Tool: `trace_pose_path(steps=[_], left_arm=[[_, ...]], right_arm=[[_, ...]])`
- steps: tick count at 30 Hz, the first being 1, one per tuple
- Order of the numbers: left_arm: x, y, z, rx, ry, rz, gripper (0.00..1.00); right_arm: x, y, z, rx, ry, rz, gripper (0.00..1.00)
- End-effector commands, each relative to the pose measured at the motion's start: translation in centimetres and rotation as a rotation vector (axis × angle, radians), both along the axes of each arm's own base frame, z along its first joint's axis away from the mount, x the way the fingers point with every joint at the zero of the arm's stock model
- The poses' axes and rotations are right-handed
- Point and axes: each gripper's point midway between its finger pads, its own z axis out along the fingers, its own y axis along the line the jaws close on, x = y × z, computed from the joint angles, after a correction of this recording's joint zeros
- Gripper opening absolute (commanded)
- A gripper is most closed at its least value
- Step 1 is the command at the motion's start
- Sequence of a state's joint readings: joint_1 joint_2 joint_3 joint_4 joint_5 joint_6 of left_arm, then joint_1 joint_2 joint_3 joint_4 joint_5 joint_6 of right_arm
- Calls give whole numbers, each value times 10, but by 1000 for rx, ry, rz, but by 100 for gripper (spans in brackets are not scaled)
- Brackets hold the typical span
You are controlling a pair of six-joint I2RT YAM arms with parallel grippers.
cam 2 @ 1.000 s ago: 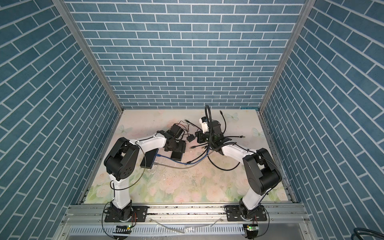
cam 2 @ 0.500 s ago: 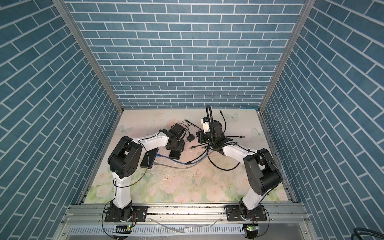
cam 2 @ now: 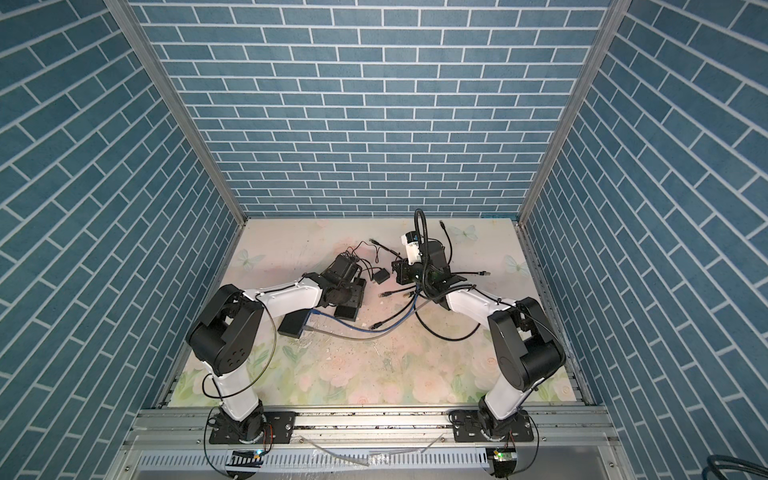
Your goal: Insert the plug into the switch port
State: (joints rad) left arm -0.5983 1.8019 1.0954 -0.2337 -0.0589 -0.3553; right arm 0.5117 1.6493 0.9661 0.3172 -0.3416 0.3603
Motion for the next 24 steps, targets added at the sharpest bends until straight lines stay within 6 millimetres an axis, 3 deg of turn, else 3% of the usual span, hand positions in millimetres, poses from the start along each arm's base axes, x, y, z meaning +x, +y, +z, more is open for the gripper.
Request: trace_pose_path(steps=[1, 8, 14, 24], left_arm=[[9, -6, 36, -63, -151, -40, 52], [-9, 0, 69, -158, -329, -107, 52], [-21, 0, 102, -238, -471, -162, 53], [-54, 12, 139, -327, -817, -272, 53]], right_arm=[[0, 2, 31, 74, -67, 26, 0], [-4, 17, 57, 152, -115, 125, 0], [-7, 31, 69, 224, -148, 209, 0], [-22, 49, 94, 324, -210, 343, 0]])
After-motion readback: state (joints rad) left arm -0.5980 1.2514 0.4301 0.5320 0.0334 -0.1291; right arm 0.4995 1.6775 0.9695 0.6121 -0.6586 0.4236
